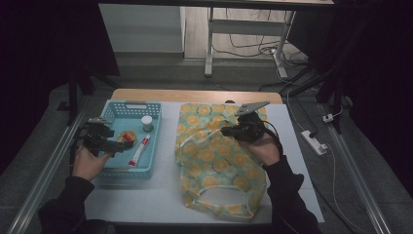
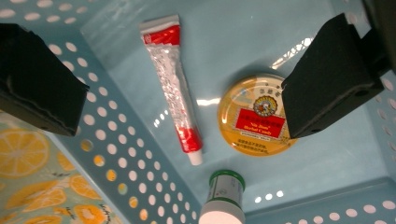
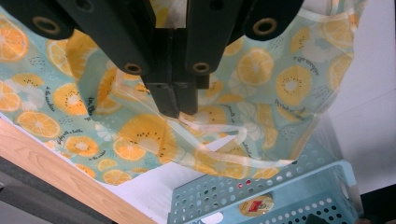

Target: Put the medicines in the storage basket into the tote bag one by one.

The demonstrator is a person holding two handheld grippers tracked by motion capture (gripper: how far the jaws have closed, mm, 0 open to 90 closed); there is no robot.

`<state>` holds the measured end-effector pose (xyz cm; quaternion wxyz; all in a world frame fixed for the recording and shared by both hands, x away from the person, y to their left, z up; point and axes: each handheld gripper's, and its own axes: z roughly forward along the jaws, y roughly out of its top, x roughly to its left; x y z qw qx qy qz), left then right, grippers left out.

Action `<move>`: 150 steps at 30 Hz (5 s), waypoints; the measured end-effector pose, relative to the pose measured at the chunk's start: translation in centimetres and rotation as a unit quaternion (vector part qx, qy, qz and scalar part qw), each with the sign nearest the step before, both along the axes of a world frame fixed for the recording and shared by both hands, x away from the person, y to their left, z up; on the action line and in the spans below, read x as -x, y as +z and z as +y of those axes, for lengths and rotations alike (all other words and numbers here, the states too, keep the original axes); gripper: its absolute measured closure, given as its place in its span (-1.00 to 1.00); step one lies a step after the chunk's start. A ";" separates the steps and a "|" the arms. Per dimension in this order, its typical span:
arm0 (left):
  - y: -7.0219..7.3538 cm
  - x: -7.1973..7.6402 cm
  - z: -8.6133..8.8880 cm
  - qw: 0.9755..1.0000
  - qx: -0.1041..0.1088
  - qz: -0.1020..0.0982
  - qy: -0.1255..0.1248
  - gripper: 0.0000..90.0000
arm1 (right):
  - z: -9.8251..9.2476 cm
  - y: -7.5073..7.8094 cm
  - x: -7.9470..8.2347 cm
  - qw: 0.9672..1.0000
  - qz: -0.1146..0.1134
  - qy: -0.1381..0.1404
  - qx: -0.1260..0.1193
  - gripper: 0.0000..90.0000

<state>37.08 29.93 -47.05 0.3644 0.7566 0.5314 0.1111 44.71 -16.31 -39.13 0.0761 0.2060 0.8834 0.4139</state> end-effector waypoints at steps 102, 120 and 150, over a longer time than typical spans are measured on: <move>0.9 -3.7 -2.6 0.995 -0.049 0.072 -0.050 -0.55 | 0.2 -0.2 0.0 1.000 -0.003 0.003 0.004 0.99; 2.3 -0.1 -4.7 0.994 -0.038 0.048 -0.093 -0.55 | 0.3 -0.4 -0.1 1.000 0.001 0.004 0.003 0.99; 4.3 3.8 -11.7 0.979 -0.020 0.013 -0.203 -0.55 | 0.5 -0.7 -0.1 1.000 0.001 0.004 0.004 0.99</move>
